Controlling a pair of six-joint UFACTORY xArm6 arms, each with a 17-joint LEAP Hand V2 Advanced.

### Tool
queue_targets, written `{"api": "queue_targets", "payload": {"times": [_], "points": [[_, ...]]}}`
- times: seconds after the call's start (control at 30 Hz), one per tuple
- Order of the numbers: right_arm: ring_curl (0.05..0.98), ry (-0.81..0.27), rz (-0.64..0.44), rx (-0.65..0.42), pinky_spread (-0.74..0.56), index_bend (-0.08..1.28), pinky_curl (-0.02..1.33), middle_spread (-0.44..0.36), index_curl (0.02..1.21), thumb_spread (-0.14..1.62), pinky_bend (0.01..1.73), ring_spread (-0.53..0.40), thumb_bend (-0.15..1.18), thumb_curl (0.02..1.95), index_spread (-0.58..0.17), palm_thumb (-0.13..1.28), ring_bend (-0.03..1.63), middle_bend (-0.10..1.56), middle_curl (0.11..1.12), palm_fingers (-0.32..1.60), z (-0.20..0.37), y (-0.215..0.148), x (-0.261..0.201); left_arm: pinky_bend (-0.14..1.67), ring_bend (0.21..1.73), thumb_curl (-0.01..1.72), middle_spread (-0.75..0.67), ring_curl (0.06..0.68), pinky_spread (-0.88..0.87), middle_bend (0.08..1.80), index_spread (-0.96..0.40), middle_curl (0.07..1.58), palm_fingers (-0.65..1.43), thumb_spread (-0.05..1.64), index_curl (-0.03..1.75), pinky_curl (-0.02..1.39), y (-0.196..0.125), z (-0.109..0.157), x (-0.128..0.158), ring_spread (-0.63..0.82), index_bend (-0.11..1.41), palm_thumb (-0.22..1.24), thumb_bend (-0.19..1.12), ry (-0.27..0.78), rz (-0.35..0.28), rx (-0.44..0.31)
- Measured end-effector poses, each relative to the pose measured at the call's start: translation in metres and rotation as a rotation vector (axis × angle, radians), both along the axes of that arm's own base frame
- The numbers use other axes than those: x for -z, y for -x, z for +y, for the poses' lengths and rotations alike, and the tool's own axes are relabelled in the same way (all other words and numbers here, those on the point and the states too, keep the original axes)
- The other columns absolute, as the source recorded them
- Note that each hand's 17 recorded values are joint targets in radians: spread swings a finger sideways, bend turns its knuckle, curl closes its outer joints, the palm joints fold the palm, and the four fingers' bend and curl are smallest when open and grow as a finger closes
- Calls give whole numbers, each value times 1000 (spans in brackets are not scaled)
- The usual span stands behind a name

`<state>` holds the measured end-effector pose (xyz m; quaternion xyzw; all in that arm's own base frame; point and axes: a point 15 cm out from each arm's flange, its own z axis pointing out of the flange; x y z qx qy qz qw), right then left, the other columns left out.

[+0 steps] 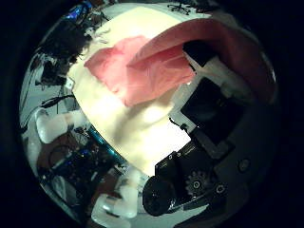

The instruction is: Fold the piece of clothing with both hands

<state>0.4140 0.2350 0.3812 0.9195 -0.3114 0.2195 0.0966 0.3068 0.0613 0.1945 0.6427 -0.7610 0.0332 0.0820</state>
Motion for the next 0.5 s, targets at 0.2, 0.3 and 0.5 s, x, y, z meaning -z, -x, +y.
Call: {"api": "queue_targets", "payload": {"times": [0.2, 0.3, 0.5], "points": [[779, -37, -31, -93, -260, 1020, 769, -172, 867, 994, 1270, -227, -10, 1009, -280, 1111, 1316, 1207, 948, 1086, 50, 3, -8, 166, 387, 267, 199, 244, 503, 344, 91, 366, 84, 1114, 333, 242, -3, 9, 20, 457, 169, 32, -19, 12, 19, -20], [780, -45, -26, -125, -264, 1019, 772, -172, 869, 998, 1264, -227, -7, 1015, -281, 1105, 1316, 1207, 950, 1085, 67, 6, 0, 188, 379, 264, 236, 242, 503, 293, 96, 357, 47, 1117, 340, 250, -2, 6, 30, 459, 184, 33, -19, 24, 36, -18], [781, -105, -14, -177, -268, 1017, 776, -173, 871, 1006, 1251, -227, -5, 1027, -282, 1103, 1315, 1204, 954, 1085, 105, 10, 6, 196, 387, 259, 236, 240, 506, 196, 80, 330, 19, 1120, 338, 267, -12, 14, 28, 470, 175, 34, -19, 20, -1, -40]]}}
